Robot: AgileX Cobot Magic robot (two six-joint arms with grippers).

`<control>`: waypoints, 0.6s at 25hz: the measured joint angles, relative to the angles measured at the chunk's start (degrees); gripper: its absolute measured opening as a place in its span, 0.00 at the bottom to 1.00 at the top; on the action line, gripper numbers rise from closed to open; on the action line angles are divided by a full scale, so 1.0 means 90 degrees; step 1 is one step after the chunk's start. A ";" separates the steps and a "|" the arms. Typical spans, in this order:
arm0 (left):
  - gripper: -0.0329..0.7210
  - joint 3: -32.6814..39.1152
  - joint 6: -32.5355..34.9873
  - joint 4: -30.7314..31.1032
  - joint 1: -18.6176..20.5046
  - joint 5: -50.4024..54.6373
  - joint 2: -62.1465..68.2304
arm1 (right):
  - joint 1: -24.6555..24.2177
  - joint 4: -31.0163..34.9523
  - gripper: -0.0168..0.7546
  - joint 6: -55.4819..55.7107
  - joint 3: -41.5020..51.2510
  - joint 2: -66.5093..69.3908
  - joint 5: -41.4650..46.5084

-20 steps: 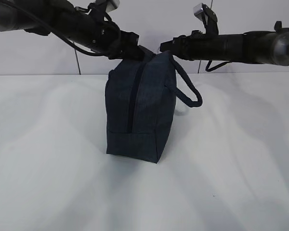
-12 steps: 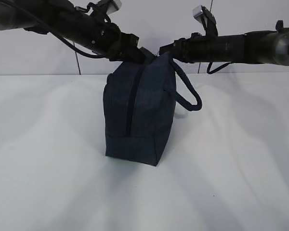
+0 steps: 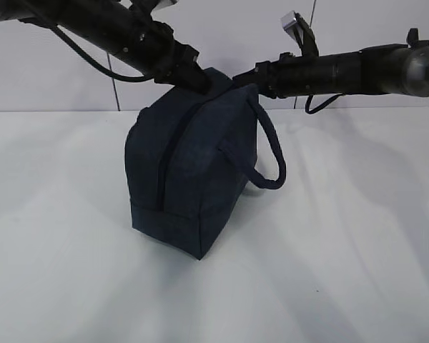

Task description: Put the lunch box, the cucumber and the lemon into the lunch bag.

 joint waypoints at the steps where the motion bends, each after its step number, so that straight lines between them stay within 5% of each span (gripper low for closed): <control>1: 0.08 0.0012 0.0014 0.0045 0.0000 0.0008 -0.0031 | 0.0000 -0.0084 0.03 0.0044 0.0000 0.0000 0.0000; 15: 0.08 0.0033 0.0161 0.0339 0.0000 0.0119 -0.0353 | 0.0000 -0.0935 0.03 0.0771 -0.0023 0.0000 -0.0064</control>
